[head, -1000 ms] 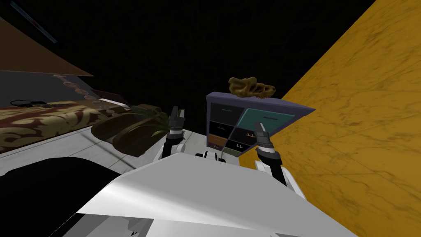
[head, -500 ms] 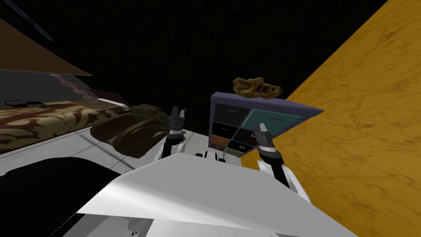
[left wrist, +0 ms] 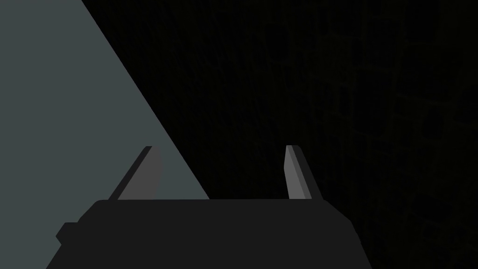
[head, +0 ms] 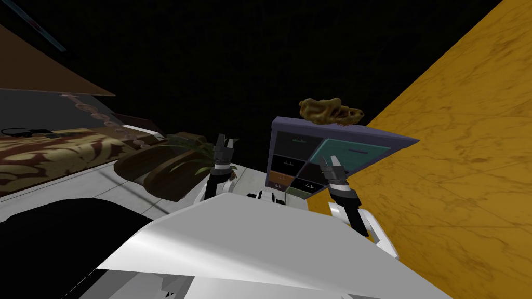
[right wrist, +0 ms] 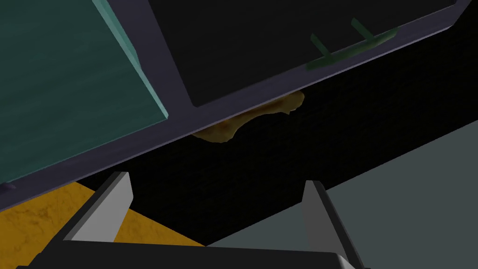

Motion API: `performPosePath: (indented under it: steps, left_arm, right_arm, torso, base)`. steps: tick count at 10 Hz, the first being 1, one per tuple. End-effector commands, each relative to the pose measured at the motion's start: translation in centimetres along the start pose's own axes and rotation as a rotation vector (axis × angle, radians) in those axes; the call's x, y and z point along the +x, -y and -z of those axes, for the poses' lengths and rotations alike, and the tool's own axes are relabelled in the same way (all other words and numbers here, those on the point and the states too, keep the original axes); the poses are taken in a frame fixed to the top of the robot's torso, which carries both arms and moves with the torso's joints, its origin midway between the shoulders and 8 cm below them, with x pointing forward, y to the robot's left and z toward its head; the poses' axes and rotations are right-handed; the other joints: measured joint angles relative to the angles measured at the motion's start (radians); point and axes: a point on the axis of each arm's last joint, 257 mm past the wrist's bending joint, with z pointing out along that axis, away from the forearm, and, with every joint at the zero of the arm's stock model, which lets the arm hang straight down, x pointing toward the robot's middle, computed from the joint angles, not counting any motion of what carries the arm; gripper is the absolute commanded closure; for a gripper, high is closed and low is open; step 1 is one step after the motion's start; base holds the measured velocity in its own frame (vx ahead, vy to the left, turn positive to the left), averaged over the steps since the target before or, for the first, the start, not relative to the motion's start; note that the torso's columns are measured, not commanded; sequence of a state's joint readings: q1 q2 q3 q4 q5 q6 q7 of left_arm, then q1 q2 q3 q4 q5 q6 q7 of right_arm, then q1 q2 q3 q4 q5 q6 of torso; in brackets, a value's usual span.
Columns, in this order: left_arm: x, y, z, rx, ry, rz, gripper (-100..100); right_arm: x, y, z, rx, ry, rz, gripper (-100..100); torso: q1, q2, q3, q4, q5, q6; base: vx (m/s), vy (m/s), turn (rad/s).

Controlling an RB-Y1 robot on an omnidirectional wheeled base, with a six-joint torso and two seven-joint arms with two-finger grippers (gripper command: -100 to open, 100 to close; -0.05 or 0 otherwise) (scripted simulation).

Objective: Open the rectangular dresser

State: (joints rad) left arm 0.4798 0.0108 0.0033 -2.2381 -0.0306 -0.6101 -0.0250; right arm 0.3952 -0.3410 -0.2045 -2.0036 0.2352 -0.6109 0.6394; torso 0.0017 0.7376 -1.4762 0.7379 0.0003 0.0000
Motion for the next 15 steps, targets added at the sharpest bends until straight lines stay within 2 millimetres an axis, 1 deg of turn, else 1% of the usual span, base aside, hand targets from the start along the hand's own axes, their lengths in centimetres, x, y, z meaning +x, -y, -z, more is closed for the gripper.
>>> performPosePath:
  steps: [1, 2, 3, 4, 5, 6, 7, 8, 9, 10, 11, 12, 13, 14, 15]
  left_arm:
    - [0.0, 0.0, 0.0, 0.000, 0.000, 0.000, 0]
    - [0.0, 0.0, 0.0, 0.000, 0.000, 0.000, 0]
    - [0.0, 0.0, 0.0, 0.000, 0.000, 0.000, 0]
    - [0.0, 0.0, 0.0, 0.000, 0.000, 0.000, 0]
    - [0.0, 0.0, 0.0, 0.000, 0.000, 0.000, 0]
    - [0.0, 0.0, 0.0, 0.000, 0.000, 0.000, 0]
    - [0.0, 0.0, 0.0, 0.000, 0.000, 0.000, 0]
    - [0.0, 0.0, 0.0, 0.000, 0.000, 0.000, 0]
    - [0.0, 0.0, 0.0, 0.000, 0.000, 0.000, 0]
    - [0.0, 0.0, 0.0, 0.000, 0.000, 0.000, 0]
    - [0.0, 0.0, 0.0, 0.000, 0.000, 0.000, 0]
    - [0.0, 0.0, 0.0, 0.000, 0.000, 0.000, 0]
    - [0.0, 0.0, 0.0, 0.000, 0.000, 0.000, 0]
    - [0.0, 0.0, 0.0, 0.000, 0.000, 0.000, 0]
    - [0.0, 0.0, 0.0, 0.000, 0.000, 0.000, 0]
  right_arm:
    - [0.4, 1.4, 0.0, 0.000, -0.030, 0.124, -100]
    - [0.4, 1.4, 0.0, -0.001, -0.030, 0.128, -100]
    - [0.7, 2.3, 0.1, -0.001, -0.051, 0.205, -100]
    - [0.7, 2.3, 0.1, -0.002, -0.051, 0.211, -100]
    - [1.0, 3.4, 0.1, -0.003, -0.073, 0.288, -100]
    - [1.0, 3.4, 0.1, -0.003, -0.073, 0.294, -100]
    - [1.2, 4.5, 0.2, -0.004, -0.096, 0.373, -100]
    - [1.2, 4.5, 0.2, -0.005, -0.096, 0.378, -100]
    - [1.4, 5.6, 0.2, -0.006, -0.119, 0.455, -100]
    - [1.4, 5.6, 0.2, -0.007, -0.119, 0.463, -100]
    - [1.6, 6.9, 0.3, -0.008, -0.143, 0.540, -100]
    - [1.6, 6.9, 0.3, -0.009, -0.143, 0.548, -100]
    - [1.7, 8.2, 0.3, -0.011, -0.167, 0.627, -100]
    - [1.7, 8.2, 0.3, -0.011, -0.167, 0.633, -100]
    - [1.8, 9.5, 0.3, -0.014, -0.191, 0.711, -100]
  torso:
    - [-0.002, 0.000, 0.000, 0.000, 0.000, 0.000]
    - [-0.002, 0.001, 0.000, 0.000, -0.001, 0.000]
    - [-0.003, 0.001, 0.001, 0.000, -0.001, 0.000]
    - [-0.002, 0.000, 0.000, 0.000, 0.000, 0.000]
    - [-0.002, 0.000, 0.000, 0.000, 0.000, 0.000]
    - [0.000, 0.000, 0.000, 0.000, 0.000, 0.000]
    - [-0.001, 0.001, 0.001, 0.000, 0.000, 0.000]
    - [-0.002, 0.001, 0.000, 0.000, 0.000, 0.000]
    - [-0.003, 0.001, 0.000, 0.000, -0.001, 0.000]
    - [-0.002, 0.000, 0.000, 0.000, 0.000, 0.000]
    - [-0.002, 0.000, 0.000, 0.000, 0.000, 0.000]
    - [-0.001, 0.000, 0.000, 0.000, 0.000, 0.000]
    - [-0.002, 0.000, 0.000, 0.000, 0.000, 0.000]
    - [-0.001, 0.001, 0.000, 0.000, 0.000, 0.000]
    - [-0.003, 0.001, 0.001, 0.000, 0.000, 0.000]
  base:
    - [0.001, 0.091, -0.015]
    - [0.003, 0.080, -0.009]
    - [0.015, 0.087, -0.018]
    - [0.015, 0.074, -0.012]
    - [0.011, 0.117, -0.014]
    - [0.002, 0.107, -0.013]
    - [0.002, 0.102, -0.015]
    - [0.002, 0.079, -0.012]
    - [0.008, 0.101, -0.016]
    - [0.015, 0.091, -0.011]
    - [0.014, 0.107, -0.016]
    - [0.012, 0.095, -0.013]
    - [0.011, 0.118, -0.012]
    - [0.001, 0.091, -0.012]
    - [-0.001, 0.086, -0.017]
